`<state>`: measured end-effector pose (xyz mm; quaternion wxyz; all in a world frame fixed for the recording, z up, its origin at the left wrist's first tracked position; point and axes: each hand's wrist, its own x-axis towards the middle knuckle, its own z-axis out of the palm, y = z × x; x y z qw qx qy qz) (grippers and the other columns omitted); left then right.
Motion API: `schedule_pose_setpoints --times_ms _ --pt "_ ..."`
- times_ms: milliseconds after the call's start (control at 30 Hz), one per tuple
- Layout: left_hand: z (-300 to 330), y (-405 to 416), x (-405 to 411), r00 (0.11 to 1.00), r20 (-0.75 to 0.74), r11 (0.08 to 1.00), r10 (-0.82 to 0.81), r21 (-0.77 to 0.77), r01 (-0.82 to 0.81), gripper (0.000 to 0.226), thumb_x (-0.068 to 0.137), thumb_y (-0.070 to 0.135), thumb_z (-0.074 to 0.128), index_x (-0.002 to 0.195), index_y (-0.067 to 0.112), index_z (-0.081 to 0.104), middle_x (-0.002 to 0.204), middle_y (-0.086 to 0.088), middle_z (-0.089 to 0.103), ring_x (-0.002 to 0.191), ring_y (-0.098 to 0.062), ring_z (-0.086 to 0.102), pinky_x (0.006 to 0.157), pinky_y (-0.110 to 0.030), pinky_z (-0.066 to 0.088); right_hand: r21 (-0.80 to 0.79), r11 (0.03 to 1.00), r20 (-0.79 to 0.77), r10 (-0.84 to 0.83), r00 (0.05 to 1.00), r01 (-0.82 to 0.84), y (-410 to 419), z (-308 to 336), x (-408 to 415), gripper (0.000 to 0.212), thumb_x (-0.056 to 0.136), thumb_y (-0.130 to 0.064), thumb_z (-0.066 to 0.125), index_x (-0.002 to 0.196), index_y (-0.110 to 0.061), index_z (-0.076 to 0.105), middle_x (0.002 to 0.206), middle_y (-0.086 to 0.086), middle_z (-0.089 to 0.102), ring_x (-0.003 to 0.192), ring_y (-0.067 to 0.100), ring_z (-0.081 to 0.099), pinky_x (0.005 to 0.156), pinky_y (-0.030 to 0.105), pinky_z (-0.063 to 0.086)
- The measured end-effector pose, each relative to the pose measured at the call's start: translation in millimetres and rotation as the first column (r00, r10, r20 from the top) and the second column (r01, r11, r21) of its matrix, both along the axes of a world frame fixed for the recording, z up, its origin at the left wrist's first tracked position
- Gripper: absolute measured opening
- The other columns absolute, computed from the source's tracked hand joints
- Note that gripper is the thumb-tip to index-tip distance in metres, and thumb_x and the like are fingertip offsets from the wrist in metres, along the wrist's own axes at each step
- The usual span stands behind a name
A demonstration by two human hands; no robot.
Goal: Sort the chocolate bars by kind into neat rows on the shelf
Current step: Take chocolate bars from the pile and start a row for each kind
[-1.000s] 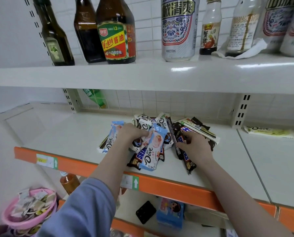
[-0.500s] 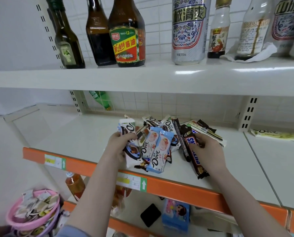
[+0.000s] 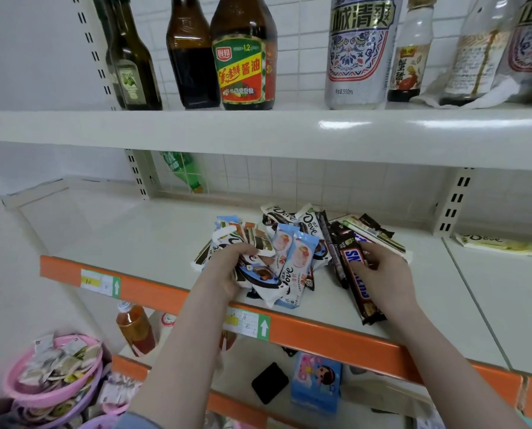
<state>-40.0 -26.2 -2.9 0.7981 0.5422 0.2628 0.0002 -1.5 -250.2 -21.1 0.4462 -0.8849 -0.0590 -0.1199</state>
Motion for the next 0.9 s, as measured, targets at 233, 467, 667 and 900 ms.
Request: schedule_pose_setpoints --times_ms 233,467,667,900 --pt "10 -5 -20 0.993 0.112 0.998 0.045 0.034 -0.049 0.016 0.082 -0.001 0.055 0.067 0.003 0.056 0.046 -0.006 0.060 0.038 -0.017 0.057 0.044 -0.023 0.052 0.050 0.999 0.064 -0.024 0.998 0.021 -2 3 -4 0.043 0.083 -0.012 0.062 0.125 -0.014 0.055 0.115 0.009 0.065 0.097 0.019 0.060 0.080 0.027 0.045" --pt "19 -45 -33 0.990 0.138 0.999 0.007 -0.036 -0.002 0.018 0.084 -0.001 0.054 0.068 0.007 0.057 0.044 -0.002 0.059 0.034 -0.013 0.056 0.038 -0.016 0.045 0.180 0.984 0.146 -0.024 0.989 -0.003 -24 18 -16 0.040 0.080 -0.011 0.066 0.120 -0.014 0.060 0.094 0.010 0.068 0.081 0.022 0.060 0.073 0.029 0.047" --pt "19 -108 -25 0.982 0.166 0.996 -0.087 -0.007 0.090 0.017 0.084 -0.004 0.054 0.070 0.003 0.058 0.046 -0.007 0.056 0.038 -0.016 0.054 0.044 -0.021 0.049 0.301 0.953 0.087 -0.042 0.995 0.014 -81 26 -22 0.034 0.080 -0.010 0.066 0.113 -0.018 0.064 0.087 -0.002 0.066 0.077 0.014 0.062 0.072 0.028 0.049" --pt "19 -218 0 0.977 0.163 0.990 -0.138 0.025 0.136 0.012 0.084 -0.005 0.058 0.078 0.005 0.058 0.048 -0.003 0.057 0.037 -0.011 0.055 0.042 -0.019 0.050 0.470 0.880 0.013 -0.082 0.997 0.067 -202 19 -24 0.022 0.078 -0.005 0.067 0.093 -0.021 0.068 0.070 -0.010 0.069 0.061 0.007 0.063 0.061 0.024 0.051"
